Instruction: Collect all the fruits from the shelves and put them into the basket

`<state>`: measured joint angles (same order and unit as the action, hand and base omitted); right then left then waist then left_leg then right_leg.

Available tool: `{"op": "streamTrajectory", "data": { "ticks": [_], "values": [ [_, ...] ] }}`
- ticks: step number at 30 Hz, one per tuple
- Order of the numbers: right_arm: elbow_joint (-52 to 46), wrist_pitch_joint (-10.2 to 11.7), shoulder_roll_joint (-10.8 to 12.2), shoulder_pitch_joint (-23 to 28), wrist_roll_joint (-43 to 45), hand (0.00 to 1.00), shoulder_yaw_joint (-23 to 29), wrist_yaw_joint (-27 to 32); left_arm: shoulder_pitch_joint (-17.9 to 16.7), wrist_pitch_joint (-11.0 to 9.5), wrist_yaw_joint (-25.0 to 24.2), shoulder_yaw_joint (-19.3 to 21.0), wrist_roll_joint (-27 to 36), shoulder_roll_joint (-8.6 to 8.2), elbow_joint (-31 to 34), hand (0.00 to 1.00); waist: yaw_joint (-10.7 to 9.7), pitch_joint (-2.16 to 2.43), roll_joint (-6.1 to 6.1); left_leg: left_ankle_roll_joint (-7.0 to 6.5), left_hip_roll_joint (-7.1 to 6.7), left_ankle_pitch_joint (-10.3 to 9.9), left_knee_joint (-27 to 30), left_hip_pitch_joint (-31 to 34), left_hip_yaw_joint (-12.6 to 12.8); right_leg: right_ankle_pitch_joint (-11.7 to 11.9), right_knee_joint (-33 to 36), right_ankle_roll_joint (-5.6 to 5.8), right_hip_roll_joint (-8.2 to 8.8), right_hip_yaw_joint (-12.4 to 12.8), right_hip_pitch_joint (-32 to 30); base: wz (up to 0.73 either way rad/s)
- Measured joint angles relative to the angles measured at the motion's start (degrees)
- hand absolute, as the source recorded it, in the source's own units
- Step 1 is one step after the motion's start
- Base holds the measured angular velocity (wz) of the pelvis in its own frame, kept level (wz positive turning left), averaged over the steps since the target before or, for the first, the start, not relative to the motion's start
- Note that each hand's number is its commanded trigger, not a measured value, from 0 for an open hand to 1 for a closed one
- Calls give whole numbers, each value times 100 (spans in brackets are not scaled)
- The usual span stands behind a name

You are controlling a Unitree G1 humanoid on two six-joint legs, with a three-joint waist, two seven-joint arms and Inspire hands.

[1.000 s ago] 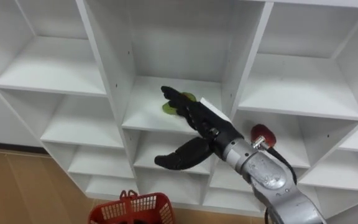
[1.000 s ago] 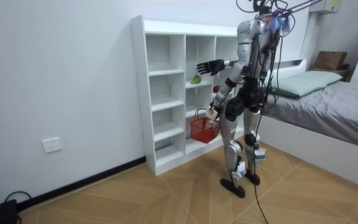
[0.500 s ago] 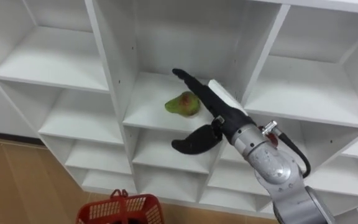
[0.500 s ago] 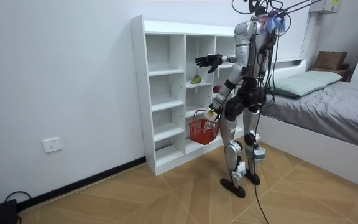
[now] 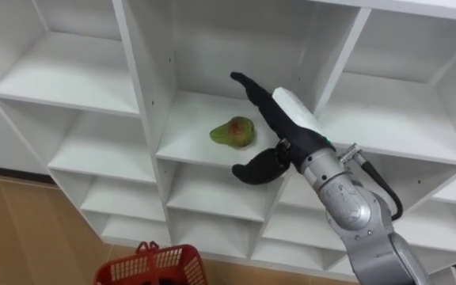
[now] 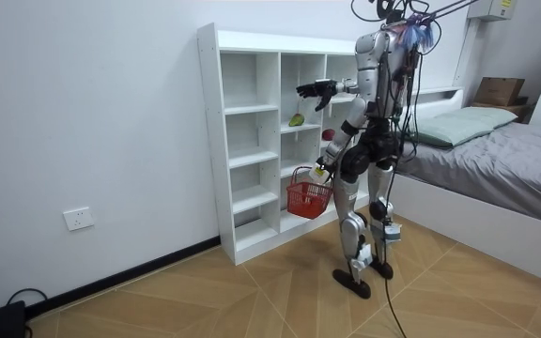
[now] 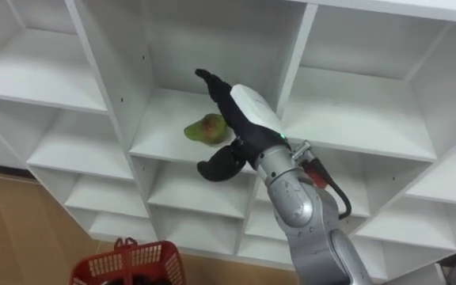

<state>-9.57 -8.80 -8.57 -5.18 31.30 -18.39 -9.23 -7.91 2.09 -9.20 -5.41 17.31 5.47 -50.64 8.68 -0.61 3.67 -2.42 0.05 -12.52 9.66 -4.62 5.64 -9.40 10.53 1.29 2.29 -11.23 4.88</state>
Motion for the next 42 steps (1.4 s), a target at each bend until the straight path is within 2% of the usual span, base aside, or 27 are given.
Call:
{"op": "streamTrajectory", "data": {
  "ticks": [3,6,8,13,14,15,18,25,29,33,38,42],
  "values": [
    [98,0,1,-115,-27,0,-1,153,-12,-23,4,-31,-2,39,7,100,2,-18,41,0,-2,2,19,21,-31,0,-3,0,0,-17,-14,5],
    [217,-5,1,-198,-48,0,2,393,-15,-19,8,-32,-3,80,12,100,18,12,108,0,-10,14,56,162,-115,0,5,0,13,-156,-113,13],
    [334,-3,1,-329,-18,0,1,558,11,-19,9,-32,-3,77,15,100,105,2,126,-1,-15,15,121,249,-127,0,2,-1,20,-152,-201,5],
    [1323,61,3,-1041,-30,0,14,1011,124,-20,10,-27,-46,93,-16,100,252,-16,148,-3,-42,21,205,509,-187,1,-18,-2,34,-167,-398,3],
    [1566,101,0,-1179,-29,0,5,1117,136,-21,11,-28,-56,95,-16,100,271,-28,170,-2,-43,38,202,546,-189,2,-39,-3,42,-174,-415,9],
    [1856,152,0,-1333,-21,0,-3,1191,145,-21,14,-24,-59,97,-17,100,281,-18,212,-3,-54,48,206,617,-226,2,-80,-4,49,-206,-446,15],
    [2334,161,-23,-1644,-22,0,8,1361,189,-18,15,-26,-64,175,-17,100,290,-36,349,2,-70,116,202,813,-301,17,-85,-27,62,-283,-610,16],
    [2705,178,-32,-1711,-97,0,-34,1608,338,-18,-22,-13,-53,221,-271,100,443,-64,470,4,-77,119,203,898,-415,17,-97,-28,60,-316,-652,6],
    [3017,195,-41,-1843,-189,0,-50,1614,345,-71,-21,17,-75,235,-270,100,489,-75,491,4,-80,119,208,966,-438,17,-100,-27,60,-328,-711,3],
    [3219,194,-143,-1932,-332,0,-54,1614,353,-85,-21,38,-77,231,-259,100,589,-76,493,4,-79,119,212,1001,-443,17,-100,-28,58,-321,-748,0],
    [3386,195,-158,-2042,-397,0,-61,1613,349,-82,-36,117,-169,221,-234,100,597,-77,495,5,-80,119,208,1017,-457,17,-98,-27,57,-327,-766,0],
    [3423,193,-263,-2076,-412,0,-67,1613,330,-78,-46,120,-179,228,-167,100,621,-86,529,5,-80,119,208,1052,-458,17,-97,-27,58,-353,-801,0]
  ]
}}
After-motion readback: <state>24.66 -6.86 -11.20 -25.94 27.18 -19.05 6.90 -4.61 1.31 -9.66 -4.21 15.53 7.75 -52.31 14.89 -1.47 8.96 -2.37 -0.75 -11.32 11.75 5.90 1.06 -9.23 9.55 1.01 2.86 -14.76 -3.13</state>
